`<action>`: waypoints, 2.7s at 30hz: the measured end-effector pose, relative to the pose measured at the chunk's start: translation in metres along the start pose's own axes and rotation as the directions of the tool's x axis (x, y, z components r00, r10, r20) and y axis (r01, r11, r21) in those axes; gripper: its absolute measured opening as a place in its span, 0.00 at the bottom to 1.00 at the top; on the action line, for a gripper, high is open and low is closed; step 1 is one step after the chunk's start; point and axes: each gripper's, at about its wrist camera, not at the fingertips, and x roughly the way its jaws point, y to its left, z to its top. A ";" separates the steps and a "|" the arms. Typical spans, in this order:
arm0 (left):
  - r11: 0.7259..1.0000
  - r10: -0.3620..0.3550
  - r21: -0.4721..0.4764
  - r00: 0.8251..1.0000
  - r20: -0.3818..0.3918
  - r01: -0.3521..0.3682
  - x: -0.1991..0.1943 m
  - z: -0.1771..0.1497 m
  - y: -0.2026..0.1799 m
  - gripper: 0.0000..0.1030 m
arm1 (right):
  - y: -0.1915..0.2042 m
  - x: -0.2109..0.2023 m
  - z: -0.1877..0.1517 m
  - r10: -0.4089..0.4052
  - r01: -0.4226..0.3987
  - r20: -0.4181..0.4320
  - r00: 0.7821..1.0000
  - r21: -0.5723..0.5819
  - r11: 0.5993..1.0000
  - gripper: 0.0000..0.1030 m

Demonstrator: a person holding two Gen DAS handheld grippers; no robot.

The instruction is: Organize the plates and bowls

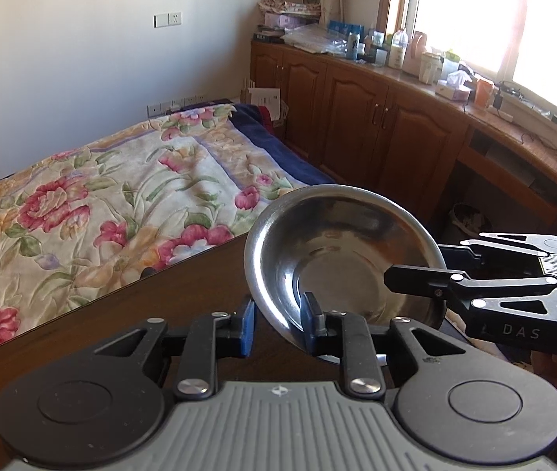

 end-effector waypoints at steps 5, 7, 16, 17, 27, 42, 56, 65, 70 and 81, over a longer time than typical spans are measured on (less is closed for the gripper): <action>1.000 0.002 -0.001 1.000 0.031 -0.002 -0.029 -0.002 0.000 0.24 | 0.015 -0.014 0.008 0.005 -0.005 0.008 1.000 -0.019 1.000 0.33; 1.000 0.006 0.000 0.999 0.033 -0.006 -0.039 -0.003 0.000 0.24 | 0.021 -0.019 0.011 0.009 -0.009 0.008 1.000 -0.026 1.000 0.33; 1.000 0.009 0.002 0.997 0.072 -0.010 -0.087 -0.013 0.000 0.24 | 0.046 -0.040 0.021 0.030 -0.030 -0.015 0.999 -0.054 0.998 0.33; 1.000 0.010 0.002 0.997 0.078 -0.010 -0.092 -0.015 0.000 0.24 | 0.049 -0.042 0.021 0.030 -0.031 -0.015 0.999 -0.060 0.998 0.33; 1.000 0.011 -0.013 0.995 0.102 -0.010 -0.135 -0.039 0.004 0.24 | 0.083 -0.063 0.019 0.042 -0.045 -0.022 0.999 -0.114 0.992 0.33; 0.998 0.010 -0.060 0.995 0.101 -0.004 -0.180 -0.109 0.007 0.24 | 0.128 -0.083 -0.015 0.095 -0.106 -0.086 0.992 -0.131 0.986 0.33; 0.998 0.032 -0.058 0.991 0.128 -0.025 -0.205 -0.163 -0.013 0.24 | 0.147 -0.104 -0.054 0.135 -0.149 -0.127 0.983 -0.110 0.983 0.33; 0.996 0.034 -0.084 0.995 0.091 -0.027 -0.197 -0.193 -0.014 0.25 | 0.158 -0.099 -0.075 0.121 -0.147 -0.152 0.981 -0.173 0.974 0.34; 0.995 0.044 -0.091 0.995 0.084 -0.036 -0.195 -0.197 -0.011 0.25 | 0.165 -0.098 -0.081 0.108 -0.140 -0.151 0.983 -0.221 0.965 0.34; 0.993 0.068 -0.105 0.991 0.119 -0.056 -0.195 -0.209 -0.017 0.25 | 0.166 -0.096 -0.088 0.101 -0.124 -0.106 0.989 -0.248 0.961 0.35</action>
